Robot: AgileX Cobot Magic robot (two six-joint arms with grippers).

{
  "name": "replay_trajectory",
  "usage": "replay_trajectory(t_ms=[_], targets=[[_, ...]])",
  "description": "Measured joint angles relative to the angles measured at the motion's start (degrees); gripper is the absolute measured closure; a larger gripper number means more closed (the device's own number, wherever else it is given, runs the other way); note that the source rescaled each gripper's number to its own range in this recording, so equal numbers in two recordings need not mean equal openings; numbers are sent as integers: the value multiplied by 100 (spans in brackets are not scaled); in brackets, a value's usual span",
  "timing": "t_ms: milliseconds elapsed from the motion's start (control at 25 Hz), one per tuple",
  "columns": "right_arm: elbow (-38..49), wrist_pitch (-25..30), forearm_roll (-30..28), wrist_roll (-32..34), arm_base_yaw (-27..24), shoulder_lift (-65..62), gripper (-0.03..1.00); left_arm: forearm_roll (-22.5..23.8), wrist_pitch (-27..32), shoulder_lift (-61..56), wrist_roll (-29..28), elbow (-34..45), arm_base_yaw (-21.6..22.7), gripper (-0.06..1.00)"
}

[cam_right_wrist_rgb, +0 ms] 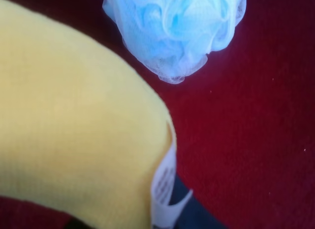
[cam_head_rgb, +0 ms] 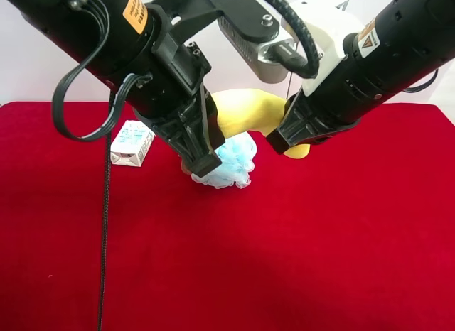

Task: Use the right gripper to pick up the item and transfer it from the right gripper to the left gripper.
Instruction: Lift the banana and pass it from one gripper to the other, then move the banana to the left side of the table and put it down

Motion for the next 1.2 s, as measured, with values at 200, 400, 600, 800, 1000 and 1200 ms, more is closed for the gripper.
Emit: replay_trajectory(t_ms=[200, 400, 600, 800, 1000, 1200], targets=[[0, 43, 0, -171, 0, 0, 37, 19, 0, 0, -3, 0, 0, 94], [-43, 195, -13, -267, 0, 0, 0, 13, 0, 0, -3, 0, 0, 94], [-537, 1405, -17, -271, 0, -228, -3, 13, 0, 0, -3, 0, 0, 94], [-765, 2476, -17, -253, 0, -1013, -3, 13, 0, 0, -3, 0, 0, 94], [-765, 2524, 88, 86, 0, -2105, -3, 13, 47, 0, -3, 0, 0, 94], [-593, 2520, 212, 223, 0, -3450, -3, 13, 58, 0, -3, 0, 0, 94]])
